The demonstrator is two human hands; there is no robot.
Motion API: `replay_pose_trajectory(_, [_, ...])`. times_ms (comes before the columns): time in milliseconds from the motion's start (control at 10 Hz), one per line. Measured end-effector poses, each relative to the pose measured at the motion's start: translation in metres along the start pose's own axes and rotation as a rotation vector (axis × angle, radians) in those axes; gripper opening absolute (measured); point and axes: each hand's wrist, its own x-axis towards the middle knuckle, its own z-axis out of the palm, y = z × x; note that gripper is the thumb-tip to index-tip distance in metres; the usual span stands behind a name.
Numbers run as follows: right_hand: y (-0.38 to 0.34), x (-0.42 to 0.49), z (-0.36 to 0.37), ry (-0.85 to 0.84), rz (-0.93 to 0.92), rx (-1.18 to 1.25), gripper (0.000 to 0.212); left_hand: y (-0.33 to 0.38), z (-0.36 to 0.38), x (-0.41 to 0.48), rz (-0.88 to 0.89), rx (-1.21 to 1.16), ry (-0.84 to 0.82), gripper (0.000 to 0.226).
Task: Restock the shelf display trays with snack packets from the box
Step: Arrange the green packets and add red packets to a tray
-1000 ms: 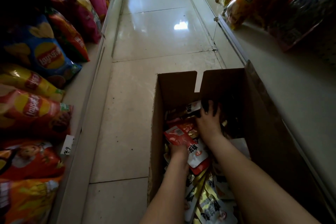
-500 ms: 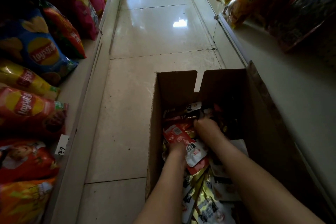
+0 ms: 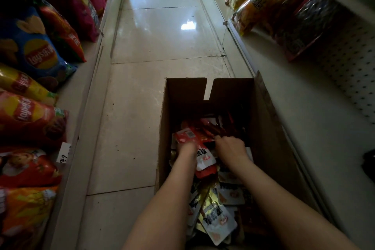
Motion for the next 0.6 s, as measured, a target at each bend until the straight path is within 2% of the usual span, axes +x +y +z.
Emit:
replay_pose_trajectory(100, [0.0,-0.018,-0.022,0.013,0.046,0.11,0.03,0.024,0.004,-0.039,0.02,-0.15,-0.052,0.036])
replay_pose_trajectory(200, [-0.001,-0.033,-0.053,0.104,0.066,0.208,0.025,0.034,0.005,-0.064,0.076,-0.312,-0.103,0.032])
replay_pose_trajectory(300, [0.0,-0.047,-0.084,0.26,0.094,0.344,0.019,0.04,0.002,-0.087,0.092,-0.359,-0.242,0.045])
replay_pose_trajectory(400, [0.007,-0.065,-0.119,0.493,0.164,0.488,0.02,0.062,0.003,-0.116,0.095,-0.471,-0.339,0.055])
replay_pose_trajectory(500, [0.019,-0.084,-0.151,0.774,0.12,0.663,0.02,0.095,0.01,-0.172,0.17,-0.533,-0.374,0.046])
replay_pose_trajectory(600, [0.03,-0.1,-0.176,0.875,0.002,0.744,0.023,0.127,0.02,-0.234,0.201,-0.651,-0.478,0.024])
